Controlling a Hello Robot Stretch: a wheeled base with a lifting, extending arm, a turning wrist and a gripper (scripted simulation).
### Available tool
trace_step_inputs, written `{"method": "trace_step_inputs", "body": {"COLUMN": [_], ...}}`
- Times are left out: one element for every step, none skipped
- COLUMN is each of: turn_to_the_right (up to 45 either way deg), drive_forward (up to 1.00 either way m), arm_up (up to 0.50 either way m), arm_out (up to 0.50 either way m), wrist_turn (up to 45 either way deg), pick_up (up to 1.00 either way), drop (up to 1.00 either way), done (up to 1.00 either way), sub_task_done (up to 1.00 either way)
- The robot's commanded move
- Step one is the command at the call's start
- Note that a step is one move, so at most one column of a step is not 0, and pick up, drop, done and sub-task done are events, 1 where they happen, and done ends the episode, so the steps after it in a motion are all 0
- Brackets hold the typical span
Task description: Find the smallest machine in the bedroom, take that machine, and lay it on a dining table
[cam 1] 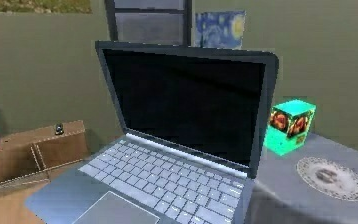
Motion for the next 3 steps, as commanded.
{"method": "trace_step_inputs", "body": {"turn_to_the_right": [12.0,-9.0,3.0], "drive_forward": [0.00,0.00,0.00], "arm_up": [0.00,0.00,0.00], "arm_out": [0.00,0.00,0.00], "wrist_turn": [0.0,0.0,0.0], "pick_up": [0.00,0.00,0.00], "drop": [0.00,0.00,0.00], "done": [0.00,0.00,0.00], "sub_task_done": [0.00,0.00,0.00]}}
